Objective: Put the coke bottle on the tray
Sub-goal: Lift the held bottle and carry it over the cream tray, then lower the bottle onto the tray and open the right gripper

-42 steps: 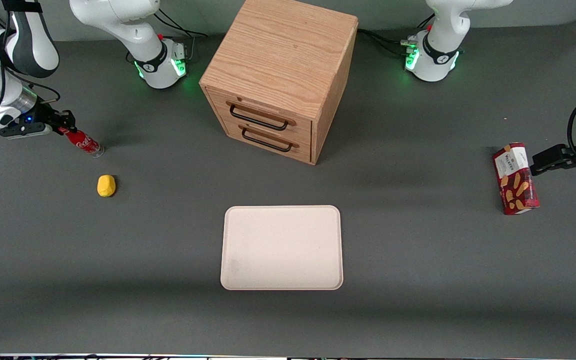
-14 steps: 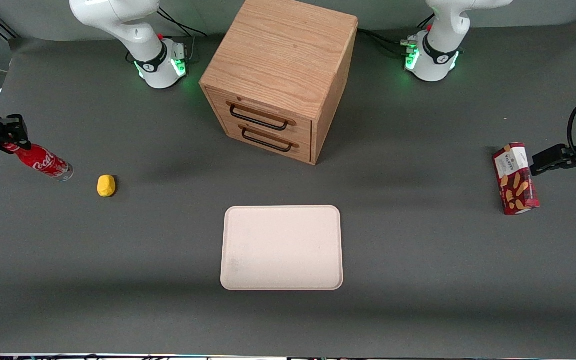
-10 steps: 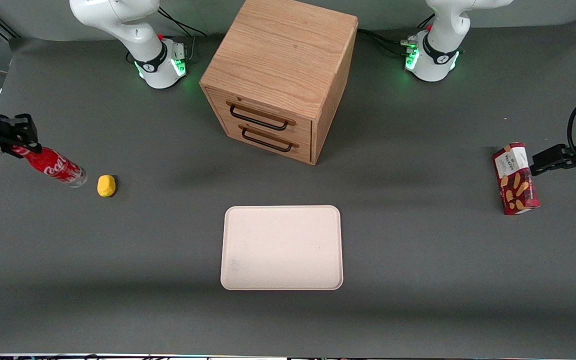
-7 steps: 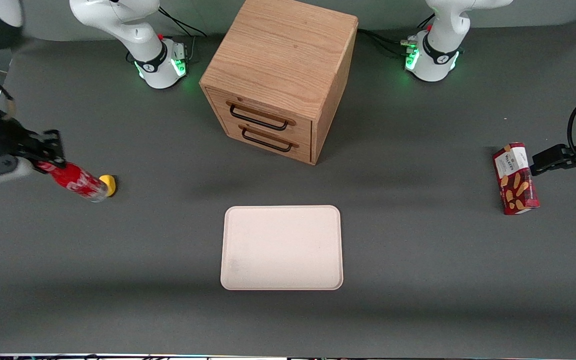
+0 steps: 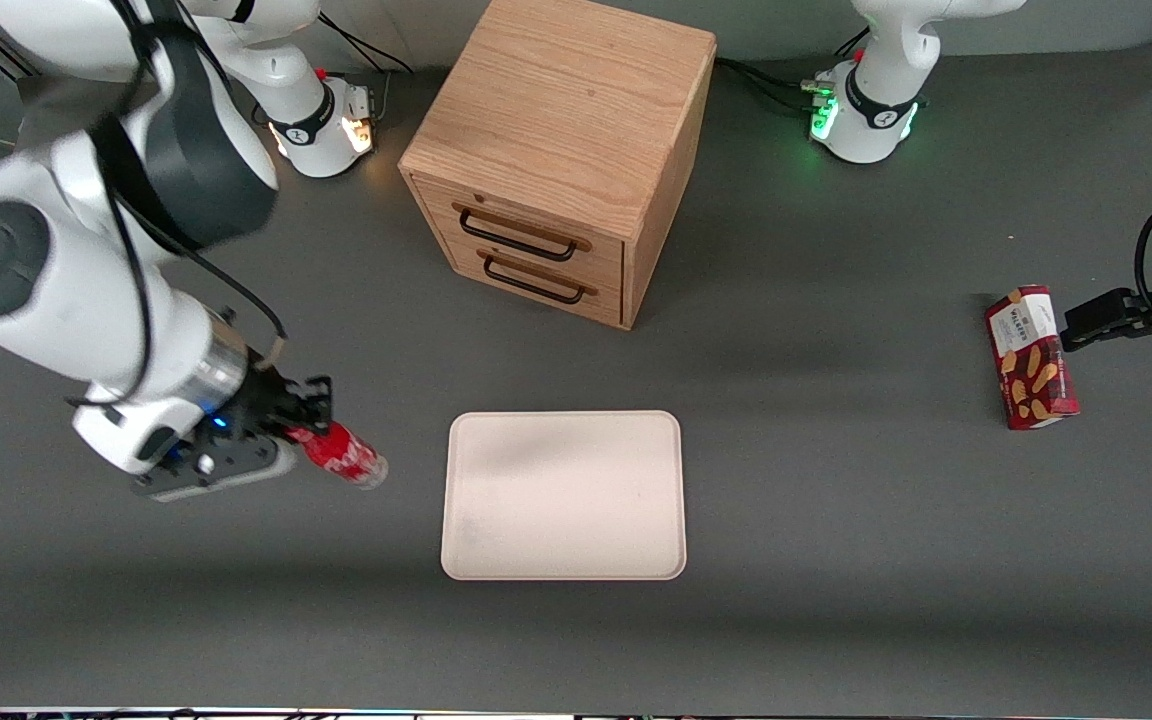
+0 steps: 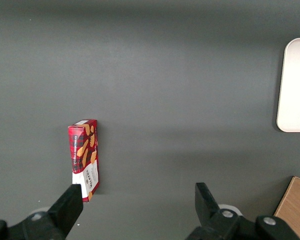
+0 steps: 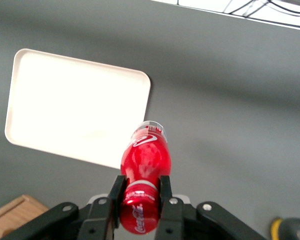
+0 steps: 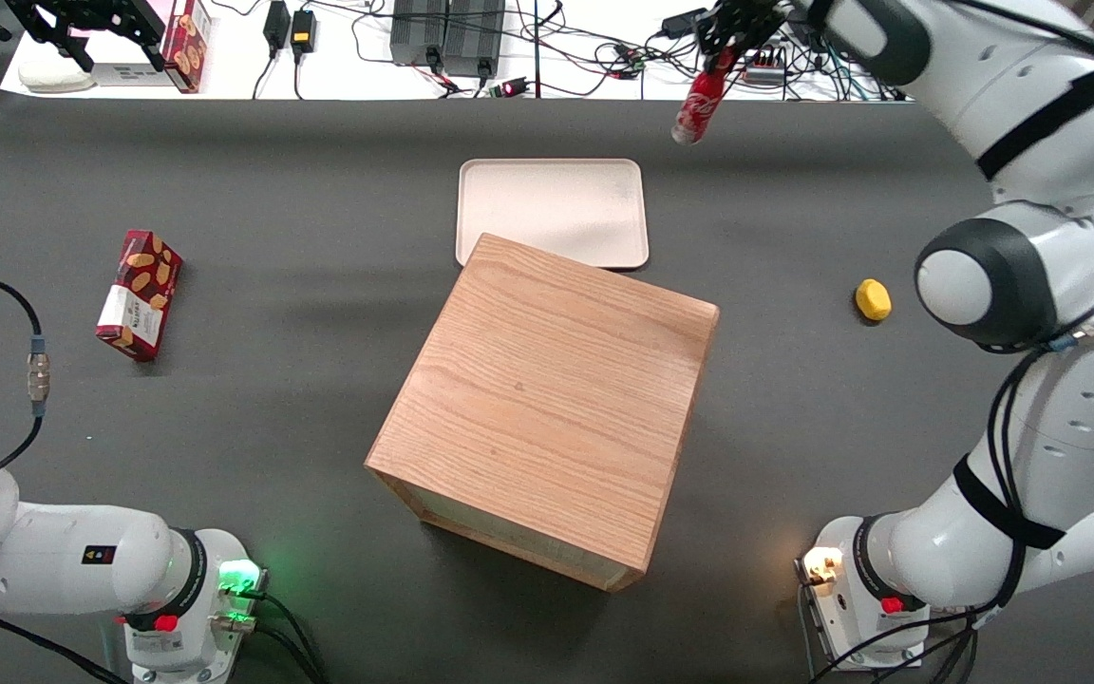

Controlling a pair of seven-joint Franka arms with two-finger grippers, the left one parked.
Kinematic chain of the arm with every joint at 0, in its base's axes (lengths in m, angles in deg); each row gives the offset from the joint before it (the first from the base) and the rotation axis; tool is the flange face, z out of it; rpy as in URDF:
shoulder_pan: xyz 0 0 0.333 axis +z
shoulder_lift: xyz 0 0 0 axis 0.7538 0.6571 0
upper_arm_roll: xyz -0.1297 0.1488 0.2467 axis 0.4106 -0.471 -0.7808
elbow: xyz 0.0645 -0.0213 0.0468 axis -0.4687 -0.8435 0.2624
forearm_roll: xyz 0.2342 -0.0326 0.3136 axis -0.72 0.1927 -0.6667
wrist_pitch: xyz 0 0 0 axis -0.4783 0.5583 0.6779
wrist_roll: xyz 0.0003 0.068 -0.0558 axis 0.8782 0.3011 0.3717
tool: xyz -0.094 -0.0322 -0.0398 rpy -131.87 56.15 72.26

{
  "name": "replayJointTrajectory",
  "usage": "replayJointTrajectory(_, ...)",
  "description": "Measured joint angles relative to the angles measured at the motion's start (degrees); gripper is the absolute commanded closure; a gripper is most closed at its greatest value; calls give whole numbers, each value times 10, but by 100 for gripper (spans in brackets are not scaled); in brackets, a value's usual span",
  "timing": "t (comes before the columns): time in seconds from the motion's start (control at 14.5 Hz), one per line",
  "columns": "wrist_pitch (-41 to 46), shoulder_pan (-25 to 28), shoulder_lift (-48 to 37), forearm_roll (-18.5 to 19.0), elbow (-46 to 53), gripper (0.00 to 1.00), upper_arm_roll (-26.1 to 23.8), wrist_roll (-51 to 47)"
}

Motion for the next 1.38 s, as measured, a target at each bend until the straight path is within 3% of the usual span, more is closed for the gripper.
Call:
replayJointTrajectory(0.62, -163, 44, 124, 12, 7, 100, -8, -11)
replayJointTrajectory(0.97, -187, 51, 155, 17, 8, 100, -8, -18)
replayJointTrajectory(1.25, -188, 57, 169, 44, 8, 100, -8, -39)
replayJointTrajectory(1.38, -188, 57, 172, 48, 7, 93, -8, -41)
